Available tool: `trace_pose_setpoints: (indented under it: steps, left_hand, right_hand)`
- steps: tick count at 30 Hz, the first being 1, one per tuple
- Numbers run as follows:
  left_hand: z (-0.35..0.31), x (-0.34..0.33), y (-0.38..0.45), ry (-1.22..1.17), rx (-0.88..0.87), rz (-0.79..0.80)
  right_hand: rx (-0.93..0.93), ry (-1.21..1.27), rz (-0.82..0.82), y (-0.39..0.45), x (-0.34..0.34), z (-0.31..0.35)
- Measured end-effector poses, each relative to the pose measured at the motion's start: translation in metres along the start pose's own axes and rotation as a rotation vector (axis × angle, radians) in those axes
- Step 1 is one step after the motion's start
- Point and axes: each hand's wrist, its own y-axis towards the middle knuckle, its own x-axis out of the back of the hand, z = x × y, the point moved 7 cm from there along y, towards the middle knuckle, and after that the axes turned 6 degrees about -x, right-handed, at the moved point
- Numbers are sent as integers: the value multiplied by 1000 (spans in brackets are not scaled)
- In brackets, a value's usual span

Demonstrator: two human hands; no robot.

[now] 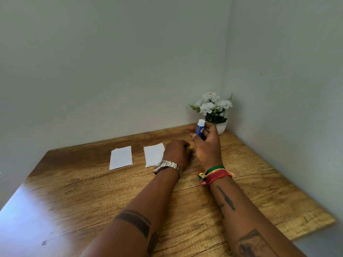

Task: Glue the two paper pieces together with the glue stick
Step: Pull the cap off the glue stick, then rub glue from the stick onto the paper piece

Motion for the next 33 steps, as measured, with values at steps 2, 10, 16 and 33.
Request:
trace_pose_setpoints:
  steps: [2, 10, 16, 33]
  left_hand:
    - [0, 1, 1, -8, -19, 8]
    - [38, 83, -50, -578, 98, -442]
    - [67, 124, -89, -881, 119, -423]
    - [86, 117, -92, -948, 104, -362]
  right_hand:
    - [-16, -14, 5, 1, -3, -1]
    - [-32, -52, 274, -21, -53, 6]
    - [-74, -77, 454, -73, -113, 2]
    - [-281, -249, 522, -77, -113, -23]
